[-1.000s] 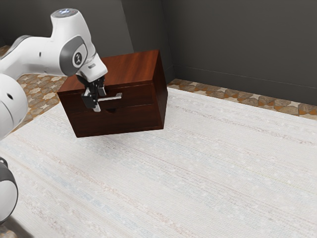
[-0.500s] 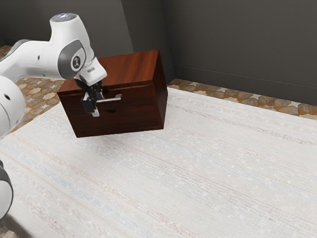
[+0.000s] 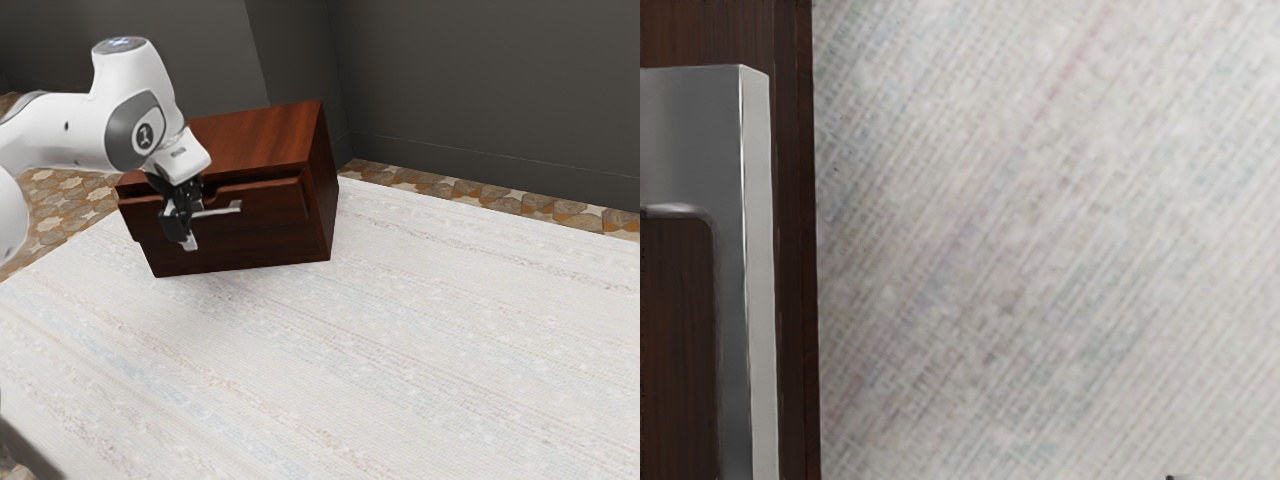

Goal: Pull the drawer handle with one arm to open the drawer

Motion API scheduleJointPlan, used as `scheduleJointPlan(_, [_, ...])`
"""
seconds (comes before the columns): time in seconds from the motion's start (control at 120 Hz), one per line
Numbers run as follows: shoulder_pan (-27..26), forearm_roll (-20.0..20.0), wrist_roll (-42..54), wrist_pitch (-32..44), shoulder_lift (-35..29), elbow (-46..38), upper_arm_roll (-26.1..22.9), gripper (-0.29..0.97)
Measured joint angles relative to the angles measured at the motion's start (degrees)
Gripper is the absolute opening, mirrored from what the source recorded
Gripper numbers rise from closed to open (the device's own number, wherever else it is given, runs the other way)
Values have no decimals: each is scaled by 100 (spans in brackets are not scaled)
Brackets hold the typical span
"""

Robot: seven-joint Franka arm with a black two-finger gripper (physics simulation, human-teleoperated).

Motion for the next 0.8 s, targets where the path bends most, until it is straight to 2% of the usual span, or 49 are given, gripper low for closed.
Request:
scheduleJointPlan(0.125, [-38, 6, -51, 83, -147, -267, -7, 53])
scheduleJointPlan(0.2, [-66, 12, -80, 162, -291, -503, -8, 63])
scheduleJointPlan(0.325, [-70, 26, -120, 246, -457, -716, -32, 58])
scheduleJointPlan(0.525, [-55, 52, -168, 311, -768, -972, -54, 41])
scheduleJointPlan(0.8, [-62, 104, -226, 381, -1078, -1285, -63, 41])
